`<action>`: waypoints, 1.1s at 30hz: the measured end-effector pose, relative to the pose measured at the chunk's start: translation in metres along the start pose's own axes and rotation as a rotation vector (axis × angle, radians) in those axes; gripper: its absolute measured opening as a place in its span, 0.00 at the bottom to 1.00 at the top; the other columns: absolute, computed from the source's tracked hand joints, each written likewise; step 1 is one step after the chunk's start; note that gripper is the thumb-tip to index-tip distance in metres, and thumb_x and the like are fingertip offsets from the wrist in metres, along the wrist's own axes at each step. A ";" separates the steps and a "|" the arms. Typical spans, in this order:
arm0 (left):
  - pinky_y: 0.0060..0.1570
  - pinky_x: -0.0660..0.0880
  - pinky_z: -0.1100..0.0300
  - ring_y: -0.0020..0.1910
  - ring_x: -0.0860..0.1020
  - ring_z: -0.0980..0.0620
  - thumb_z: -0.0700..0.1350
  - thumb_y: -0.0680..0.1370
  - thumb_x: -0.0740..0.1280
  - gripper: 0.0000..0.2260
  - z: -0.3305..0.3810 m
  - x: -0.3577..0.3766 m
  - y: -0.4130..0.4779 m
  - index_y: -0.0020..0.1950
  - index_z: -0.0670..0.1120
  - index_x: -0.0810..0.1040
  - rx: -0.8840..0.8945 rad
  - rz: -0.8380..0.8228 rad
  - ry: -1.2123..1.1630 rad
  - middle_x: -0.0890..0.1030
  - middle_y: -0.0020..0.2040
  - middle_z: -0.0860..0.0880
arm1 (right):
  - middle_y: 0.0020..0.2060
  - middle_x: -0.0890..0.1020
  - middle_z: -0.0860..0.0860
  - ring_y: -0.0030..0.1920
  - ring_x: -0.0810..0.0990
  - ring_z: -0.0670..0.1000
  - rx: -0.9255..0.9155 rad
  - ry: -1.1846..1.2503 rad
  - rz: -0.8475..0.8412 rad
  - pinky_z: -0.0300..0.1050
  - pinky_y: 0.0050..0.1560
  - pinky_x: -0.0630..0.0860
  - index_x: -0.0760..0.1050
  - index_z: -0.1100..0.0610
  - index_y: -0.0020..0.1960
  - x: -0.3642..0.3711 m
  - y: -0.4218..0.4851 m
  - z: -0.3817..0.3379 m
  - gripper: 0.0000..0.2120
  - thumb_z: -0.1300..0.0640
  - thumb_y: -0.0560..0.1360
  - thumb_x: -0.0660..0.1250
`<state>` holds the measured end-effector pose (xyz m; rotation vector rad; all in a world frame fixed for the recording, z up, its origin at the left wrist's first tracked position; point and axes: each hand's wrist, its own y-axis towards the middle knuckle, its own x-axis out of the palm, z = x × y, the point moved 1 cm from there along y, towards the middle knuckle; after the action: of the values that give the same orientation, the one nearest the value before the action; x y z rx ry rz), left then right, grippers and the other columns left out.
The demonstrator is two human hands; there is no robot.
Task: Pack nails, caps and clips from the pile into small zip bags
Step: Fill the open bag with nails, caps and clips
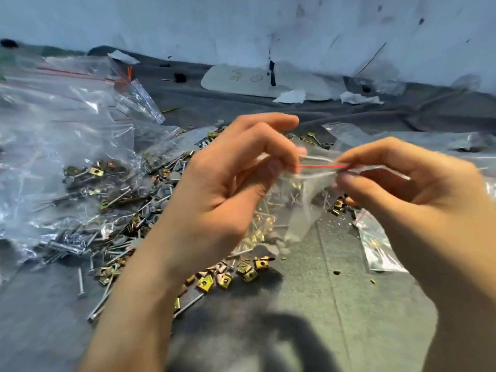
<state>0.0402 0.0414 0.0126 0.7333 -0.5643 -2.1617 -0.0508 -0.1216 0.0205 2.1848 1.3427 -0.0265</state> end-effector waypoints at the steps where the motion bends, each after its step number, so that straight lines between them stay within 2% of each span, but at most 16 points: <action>1: 0.55 0.73 0.64 0.60 0.78 0.51 0.36 0.79 0.60 0.10 -0.001 -0.001 0.000 0.48 0.49 0.75 -0.022 0.017 0.016 0.77 0.61 0.47 | 0.35 0.83 0.51 0.35 0.81 0.52 0.000 0.005 -0.004 0.43 0.38 0.76 0.81 0.49 0.43 -0.002 0.000 0.003 0.04 0.57 0.69 0.71; 3: 0.48 0.75 0.59 0.52 0.79 0.50 0.37 0.79 0.61 0.09 -0.005 -0.002 0.001 0.48 0.51 0.76 -0.042 0.060 0.066 0.79 0.53 0.48 | 0.35 0.84 0.50 0.35 0.81 0.49 -0.005 0.043 -0.001 0.38 0.39 0.77 0.81 0.50 0.42 -0.004 0.001 0.007 0.05 0.59 0.68 0.71; 5: 0.47 0.77 0.55 0.46 0.79 0.50 0.39 0.78 0.64 0.08 -0.009 -0.003 0.001 0.50 0.52 0.78 -0.055 0.098 0.118 0.80 0.46 0.50 | 0.35 0.83 0.50 0.34 0.80 0.46 -0.003 0.085 0.019 0.35 0.38 0.76 0.81 0.49 0.42 -0.005 0.003 0.010 0.07 0.60 0.67 0.72; 8: 0.47 0.76 0.66 0.43 0.79 0.58 0.38 0.77 0.69 0.14 -0.015 -0.004 0.002 0.55 0.57 0.77 -0.093 0.118 0.129 0.78 0.41 0.58 | 0.35 0.82 0.49 0.32 0.78 0.44 0.007 0.134 0.055 0.31 0.34 0.72 0.80 0.46 0.45 -0.009 0.005 0.012 0.12 0.60 0.67 0.73; 10: 0.51 0.74 0.68 0.43 0.79 0.60 0.38 0.75 0.70 0.19 -0.018 -0.004 0.002 0.59 0.60 0.75 -0.101 0.123 0.123 0.76 0.39 0.59 | 0.35 0.83 0.48 0.31 0.76 0.44 0.019 0.112 0.061 0.30 0.32 0.70 0.81 0.44 0.47 -0.011 0.006 0.013 0.13 0.59 0.66 0.74; 13: 0.58 0.75 0.64 0.45 0.80 0.58 0.40 0.73 0.71 0.24 -0.019 -0.003 0.002 0.66 0.59 0.72 -0.081 0.110 0.147 0.77 0.39 0.55 | 0.35 0.82 0.51 0.30 0.73 0.45 0.038 0.063 0.076 0.30 0.30 0.68 0.83 0.43 0.46 -0.013 0.006 0.015 0.13 0.59 0.65 0.72; 15: 0.58 0.75 0.63 0.44 0.79 0.55 0.38 0.73 0.71 0.28 -0.019 -0.003 0.002 0.69 0.59 0.69 -0.072 0.104 0.132 0.78 0.39 0.51 | 0.34 0.81 0.52 0.31 0.72 0.45 0.042 0.044 0.079 0.29 0.30 0.66 0.83 0.42 0.46 -0.012 0.006 0.016 0.15 0.60 0.66 0.71; 18: 0.59 0.74 0.63 0.44 0.80 0.54 0.37 0.74 0.72 0.28 -0.021 -0.002 0.001 0.69 0.58 0.69 -0.072 0.112 0.137 0.78 0.39 0.52 | 0.34 0.81 0.49 0.31 0.72 0.42 0.028 0.053 0.055 0.28 0.31 0.67 0.82 0.42 0.51 -0.012 0.007 0.017 0.19 0.64 0.68 0.73; 20: 0.59 0.74 0.65 0.46 0.80 0.54 0.37 0.75 0.72 0.28 -0.022 -0.002 0.002 0.69 0.58 0.69 -0.083 0.124 0.135 0.79 0.40 0.54 | 0.35 0.81 0.48 0.32 0.75 0.42 0.047 0.082 0.034 0.28 0.33 0.69 0.81 0.43 0.53 -0.012 0.007 0.019 0.18 0.63 0.69 0.73; 23: 0.59 0.74 0.63 0.47 0.81 0.55 0.40 0.74 0.71 0.26 -0.020 0.001 0.003 0.68 0.58 0.69 -0.074 0.121 0.128 0.79 0.40 0.56 | 0.35 0.84 0.47 0.34 0.79 0.43 0.092 0.104 -0.029 0.30 0.37 0.74 0.84 0.48 0.46 -0.007 0.008 0.021 0.09 0.54 0.65 0.73; 26: 0.58 0.75 0.61 0.46 0.80 0.55 0.40 0.75 0.70 0.25 -0.019 0.006 0.005 0.68 0.58 0.70 -0.082 0.093 0.086 0.78 0.41 0.57 | 0.31 0.83 0.46 0.31 0.77 0.39 0.110 0.079 -0.095 0.28 0.34 0.71 0.83 0.54 0.38 0.001 0.009 0.023 0.05 0.53 0.64 0.73; 28: 0.58 0.75 0.61 0.46 0.80 0.55 0.41 0.75 0.70 0.24 -0.019 0.007 0.005 0.67 0.58 0.71 -0.095 0.089 0.063 0.78 0.41 0.58 | 0.30 0.83 0.46 0.31 0.77 0.38 0.106 0.077 -0.120 0.27 0.34 0.70 0.82 0.54 0.37 0.003 0.010 0.023 0.02 0.56 0.65 0.73; 33: 0.58 0.77 0.54 0.50 0.81 0.53 0.42 0.75 0.70 0.21 -0.020 0.009 0.006 0.65 0.58 0.73 -0.104 0.085 0.059 0.79 0.43 0.58 | 0.30 0.83 0.48 0.30 0.78 0.41 0.091 0.139 -0.107 0.28 0.33 0.70 0.83 0.54 0.39 0.004 0.010 0.023 0.05 0.54 0.64 0.73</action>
<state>0.0517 0.0279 -0.0017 0.7020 -0.4411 -2.0673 -0.0344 -0.1328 0.0051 2.2223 1.5627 0.0254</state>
